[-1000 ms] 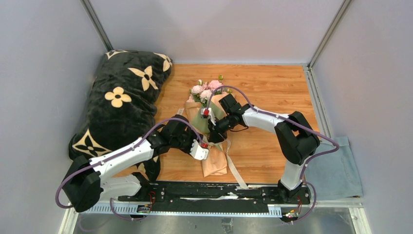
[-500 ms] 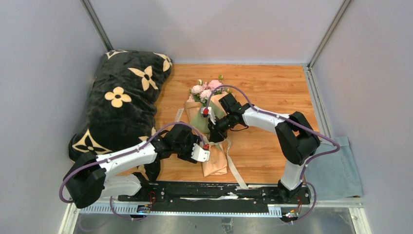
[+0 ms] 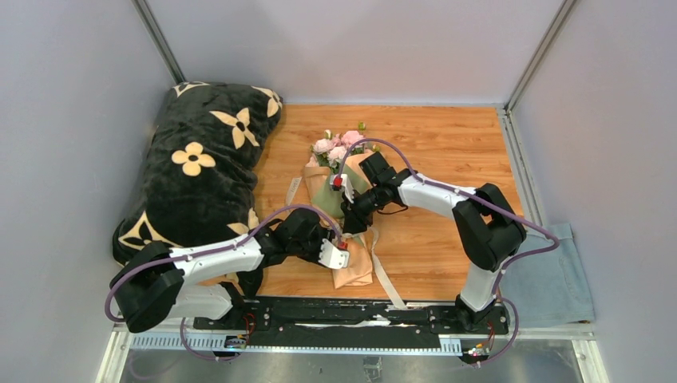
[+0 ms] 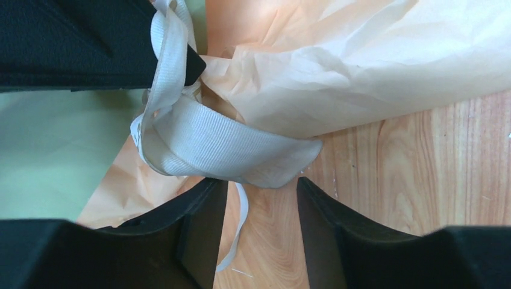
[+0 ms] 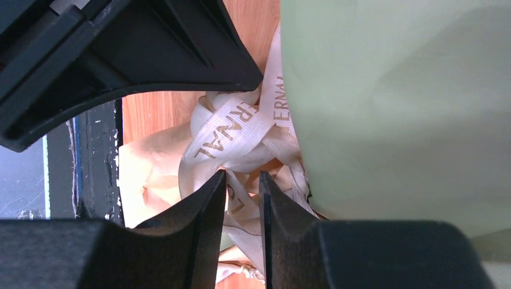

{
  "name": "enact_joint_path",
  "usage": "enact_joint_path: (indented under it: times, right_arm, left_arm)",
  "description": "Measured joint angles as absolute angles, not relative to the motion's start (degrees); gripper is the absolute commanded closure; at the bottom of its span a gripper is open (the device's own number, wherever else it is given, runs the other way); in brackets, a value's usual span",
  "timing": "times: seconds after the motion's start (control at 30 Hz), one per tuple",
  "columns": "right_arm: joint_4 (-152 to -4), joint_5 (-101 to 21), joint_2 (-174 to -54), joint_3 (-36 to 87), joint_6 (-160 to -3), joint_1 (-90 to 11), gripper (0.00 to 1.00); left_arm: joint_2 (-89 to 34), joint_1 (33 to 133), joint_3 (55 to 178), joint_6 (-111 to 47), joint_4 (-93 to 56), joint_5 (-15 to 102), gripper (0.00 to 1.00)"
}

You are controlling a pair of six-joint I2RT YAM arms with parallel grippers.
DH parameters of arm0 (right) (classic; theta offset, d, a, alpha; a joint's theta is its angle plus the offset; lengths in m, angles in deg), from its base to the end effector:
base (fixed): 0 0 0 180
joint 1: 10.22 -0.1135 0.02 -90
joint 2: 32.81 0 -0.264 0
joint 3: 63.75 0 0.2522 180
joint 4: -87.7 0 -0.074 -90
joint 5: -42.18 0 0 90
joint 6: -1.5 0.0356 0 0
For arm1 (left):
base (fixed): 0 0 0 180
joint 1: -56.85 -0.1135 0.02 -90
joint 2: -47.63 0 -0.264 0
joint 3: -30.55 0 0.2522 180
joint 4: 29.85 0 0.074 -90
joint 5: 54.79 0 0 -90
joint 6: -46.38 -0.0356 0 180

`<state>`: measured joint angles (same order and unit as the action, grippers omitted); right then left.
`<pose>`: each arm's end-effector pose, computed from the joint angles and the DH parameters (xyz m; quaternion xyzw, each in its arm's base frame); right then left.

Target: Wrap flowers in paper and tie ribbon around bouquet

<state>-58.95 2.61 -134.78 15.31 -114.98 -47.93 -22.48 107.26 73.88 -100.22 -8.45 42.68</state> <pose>0.2686 0.2424 0.1932 -0.5647 0.6678 0.4314 0.2214 0.1419 -0.1788 0.1667 0.7632 0.5357 -0.0415 0.3589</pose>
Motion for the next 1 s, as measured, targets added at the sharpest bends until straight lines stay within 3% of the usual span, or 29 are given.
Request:
enact_joint_path:
  times: [0.23,0.7,1.0]
  right_arm:
    - [-58.91,2.07,-134.74,15.31,-114.26,-47.71,0.9]
    - [-58.62,0.08,-131.83,16.01,-111.57,-45.16,0.97]
    - [-63.5,-2.72,-128.46,13.3,-102.92,-41.83,1.0]
  left_arm:
    - [-23.05,107.33,73.5,-98.78,-11.77,42.63,1.0]
    - [-22.11,106.96,73.31,-98.56,-12.71,38.76,1.0]
    - [-21.85,101.62,73.2,-102.34,-11.23,38.44,1.0]
